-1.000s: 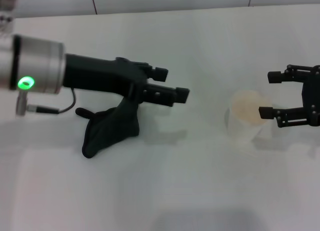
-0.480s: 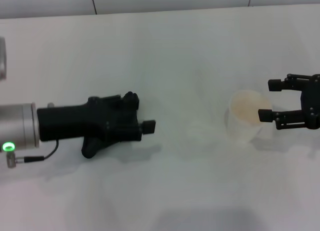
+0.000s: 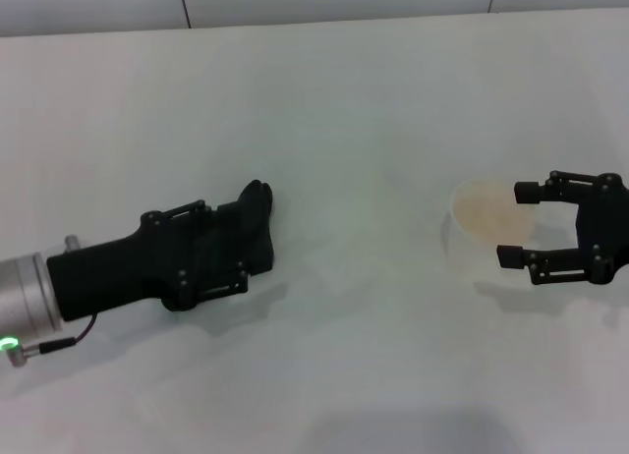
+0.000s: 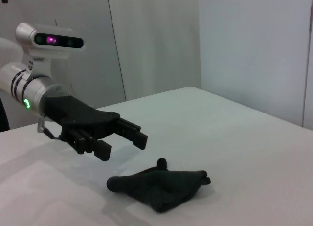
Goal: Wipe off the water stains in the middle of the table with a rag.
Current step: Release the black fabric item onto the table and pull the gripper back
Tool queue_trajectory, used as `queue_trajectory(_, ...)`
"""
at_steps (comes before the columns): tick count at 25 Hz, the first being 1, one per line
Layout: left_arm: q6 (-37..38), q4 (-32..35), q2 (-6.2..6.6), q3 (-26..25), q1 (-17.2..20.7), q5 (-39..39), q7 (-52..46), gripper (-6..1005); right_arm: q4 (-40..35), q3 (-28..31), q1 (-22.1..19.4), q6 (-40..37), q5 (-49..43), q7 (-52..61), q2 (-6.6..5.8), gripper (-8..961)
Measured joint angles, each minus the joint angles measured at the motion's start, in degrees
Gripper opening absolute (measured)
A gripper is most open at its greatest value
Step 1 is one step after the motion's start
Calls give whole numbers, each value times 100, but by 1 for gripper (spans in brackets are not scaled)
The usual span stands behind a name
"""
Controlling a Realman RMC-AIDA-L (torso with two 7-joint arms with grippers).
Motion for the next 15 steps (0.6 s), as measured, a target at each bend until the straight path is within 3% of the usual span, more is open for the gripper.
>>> queue_trajectory(3, -3, -297, -24, -221, -15, -8, 307, 797, 197, 41, 6, 24, 49, -198, 1, 857)
queue_trajectory(15, -7, -379, -14, -246, 12, 537, -15, 781, 376, 82, -33, 173, 134, -452, -6, 857)
